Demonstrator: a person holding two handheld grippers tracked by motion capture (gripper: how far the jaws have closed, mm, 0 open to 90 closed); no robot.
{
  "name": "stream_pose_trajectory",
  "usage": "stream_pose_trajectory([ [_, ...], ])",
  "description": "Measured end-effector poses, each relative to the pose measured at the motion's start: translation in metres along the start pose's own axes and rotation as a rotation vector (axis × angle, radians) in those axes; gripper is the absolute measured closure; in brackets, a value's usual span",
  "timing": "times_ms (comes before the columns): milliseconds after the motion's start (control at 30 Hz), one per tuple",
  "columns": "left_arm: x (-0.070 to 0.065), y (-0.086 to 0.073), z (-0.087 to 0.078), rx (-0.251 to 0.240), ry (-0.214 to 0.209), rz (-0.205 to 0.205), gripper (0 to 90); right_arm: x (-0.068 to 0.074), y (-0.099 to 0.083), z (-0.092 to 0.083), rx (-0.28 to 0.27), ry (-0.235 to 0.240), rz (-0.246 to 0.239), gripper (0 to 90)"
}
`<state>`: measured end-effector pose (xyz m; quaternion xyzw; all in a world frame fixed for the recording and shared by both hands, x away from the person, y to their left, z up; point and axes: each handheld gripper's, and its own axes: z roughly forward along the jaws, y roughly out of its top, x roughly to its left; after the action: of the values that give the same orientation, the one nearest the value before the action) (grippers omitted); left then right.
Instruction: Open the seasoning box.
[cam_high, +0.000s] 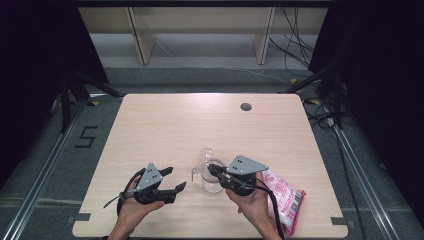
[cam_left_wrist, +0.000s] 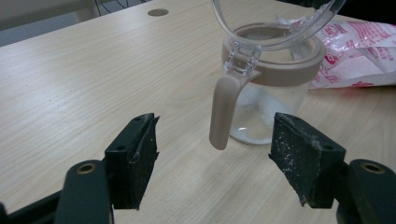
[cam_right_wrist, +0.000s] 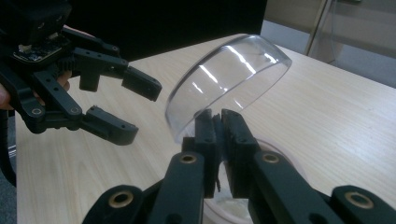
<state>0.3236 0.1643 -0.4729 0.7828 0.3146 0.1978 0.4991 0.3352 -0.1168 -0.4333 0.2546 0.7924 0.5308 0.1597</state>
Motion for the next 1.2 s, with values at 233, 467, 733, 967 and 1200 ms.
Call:
stream_pose_trajectory([
  [233, -0.001, -0.002, -0.002, 0.017, 0.007, 0.012, 29.5, 0.005, 0.005, 0.007, -0.011, 0.003, -0.019, 85.5],
  [467, 0.002, -0.003, -0.005, 0.021, 0.003, 0.007, 29.0, 0.013, 0.010, 0.017, -0.014, 0.018, -0.039, 85.2],
  [733, 0.002, -0.005, -0.007, 0.012, -0.002, 0.004, 28.9, 0.009, 0.011, 0.013, -0.020, 0.011, -0.035, 82.9],
  [967, 0.002, -0.005, -0.010, 0.011, 0.003, -0.007, 28.8, -0.025, 0.005, -0.025, -0.003, -0.050, 0.026, 64.6],
  [1200, 0.002, -0.006, -0.008, 0.010, -0.014, 0.000, 28.8, -0.055, -0.009, -0.069, 0.009, -0.096, 0.115, 52.3],
])
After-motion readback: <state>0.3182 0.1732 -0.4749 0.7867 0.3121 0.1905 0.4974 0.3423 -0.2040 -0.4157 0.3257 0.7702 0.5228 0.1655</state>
